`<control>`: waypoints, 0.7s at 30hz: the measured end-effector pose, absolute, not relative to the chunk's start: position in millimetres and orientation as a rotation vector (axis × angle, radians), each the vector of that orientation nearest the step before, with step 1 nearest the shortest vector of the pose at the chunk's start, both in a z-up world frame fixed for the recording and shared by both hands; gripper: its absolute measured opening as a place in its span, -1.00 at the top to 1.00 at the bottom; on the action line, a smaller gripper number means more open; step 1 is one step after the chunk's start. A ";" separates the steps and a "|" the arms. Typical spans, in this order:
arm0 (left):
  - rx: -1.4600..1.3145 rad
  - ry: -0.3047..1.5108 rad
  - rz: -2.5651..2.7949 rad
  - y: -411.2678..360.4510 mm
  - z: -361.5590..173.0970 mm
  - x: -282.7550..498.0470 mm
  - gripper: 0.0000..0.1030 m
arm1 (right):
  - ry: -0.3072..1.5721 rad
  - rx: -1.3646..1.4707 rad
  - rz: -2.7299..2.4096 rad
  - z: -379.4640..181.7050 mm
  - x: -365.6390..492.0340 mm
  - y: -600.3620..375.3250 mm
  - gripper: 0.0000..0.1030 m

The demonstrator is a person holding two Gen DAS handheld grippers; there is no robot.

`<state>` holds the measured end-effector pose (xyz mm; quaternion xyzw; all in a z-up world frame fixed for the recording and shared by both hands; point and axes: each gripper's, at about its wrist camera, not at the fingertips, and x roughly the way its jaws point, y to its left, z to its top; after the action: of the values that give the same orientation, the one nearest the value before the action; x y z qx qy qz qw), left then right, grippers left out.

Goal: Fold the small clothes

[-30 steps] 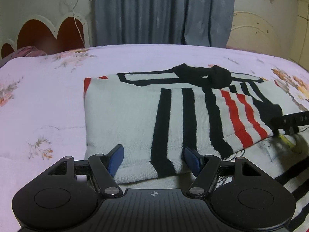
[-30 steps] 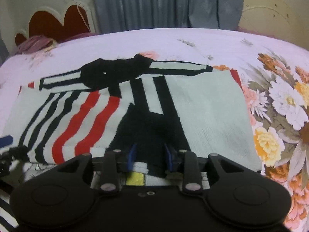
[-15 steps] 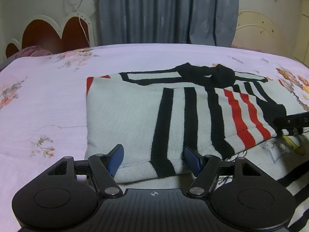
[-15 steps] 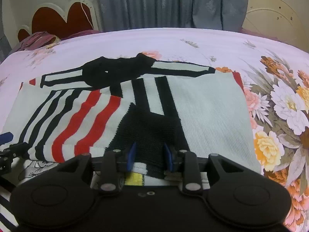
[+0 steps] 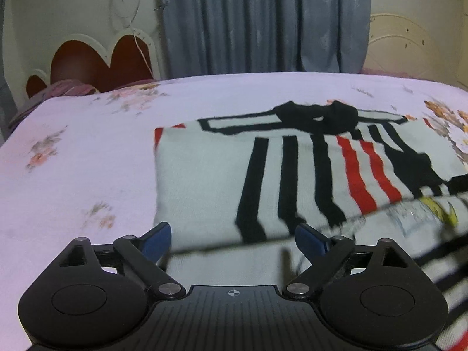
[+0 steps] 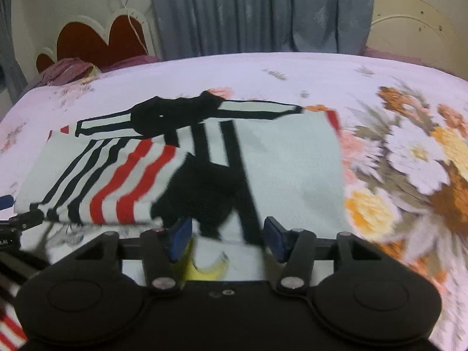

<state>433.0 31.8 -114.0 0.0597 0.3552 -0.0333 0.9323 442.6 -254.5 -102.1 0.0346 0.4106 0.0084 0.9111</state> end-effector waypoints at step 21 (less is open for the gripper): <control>-0.218 0.866 -0.151 100.1 -139.5 234.0 -0.32 | 0.918 0.503 0.083 -130.6 236.1 -355.2 0.12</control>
<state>234.0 100.1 -139.5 -0.1054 0.4184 -0.0729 0.8992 236.1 -355.2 -130.6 0.2402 0.4381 0.0396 0.8653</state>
